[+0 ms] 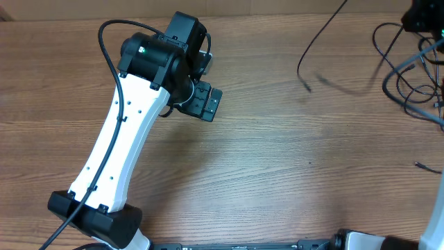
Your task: Untangle cables
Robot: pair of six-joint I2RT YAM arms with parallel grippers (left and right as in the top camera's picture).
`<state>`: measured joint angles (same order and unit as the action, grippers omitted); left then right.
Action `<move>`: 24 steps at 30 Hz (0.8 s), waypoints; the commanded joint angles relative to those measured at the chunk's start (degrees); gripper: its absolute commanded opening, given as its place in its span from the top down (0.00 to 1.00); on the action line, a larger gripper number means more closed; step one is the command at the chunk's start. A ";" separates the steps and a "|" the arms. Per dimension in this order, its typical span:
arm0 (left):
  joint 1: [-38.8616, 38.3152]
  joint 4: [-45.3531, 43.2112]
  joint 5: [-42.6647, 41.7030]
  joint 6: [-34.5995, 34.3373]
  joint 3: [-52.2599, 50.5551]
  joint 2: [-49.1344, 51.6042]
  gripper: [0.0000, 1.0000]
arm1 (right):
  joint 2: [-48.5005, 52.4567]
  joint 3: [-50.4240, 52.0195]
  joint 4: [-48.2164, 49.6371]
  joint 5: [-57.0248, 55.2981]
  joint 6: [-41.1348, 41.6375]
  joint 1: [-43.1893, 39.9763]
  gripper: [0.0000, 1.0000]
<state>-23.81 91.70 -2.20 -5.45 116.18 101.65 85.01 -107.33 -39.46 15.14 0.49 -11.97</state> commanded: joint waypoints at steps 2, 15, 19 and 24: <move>-0.22 0.22 -0.83 -1.44 0.22 -0.15 0.00 | 8.31 -0.74 1.51 -1.57 -2.27 0.02 0.96; -0.22 1.66 -0.85 -2.56 0.22 -0.15 0.00 | 14.88 -3.23 13.75 -7.98 -2.29 0.02 0.96; -0.22 1.68 -0.83 -2.91 0.22 -0.15 0.00 | 14.88 -4.70 13.18 -11.56 -2.29 -0.83 0.96; -0.22 1.07 -0.85 -2.99 0.22 -0.15 0.00 | 19.02 -4.44 7.23 -11.63 -2.25 -2.23 0.96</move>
<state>-23.81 93.19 -2.37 -7.40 116.18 101.65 101.97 -110.63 -29.93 5.48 -1.54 -13.10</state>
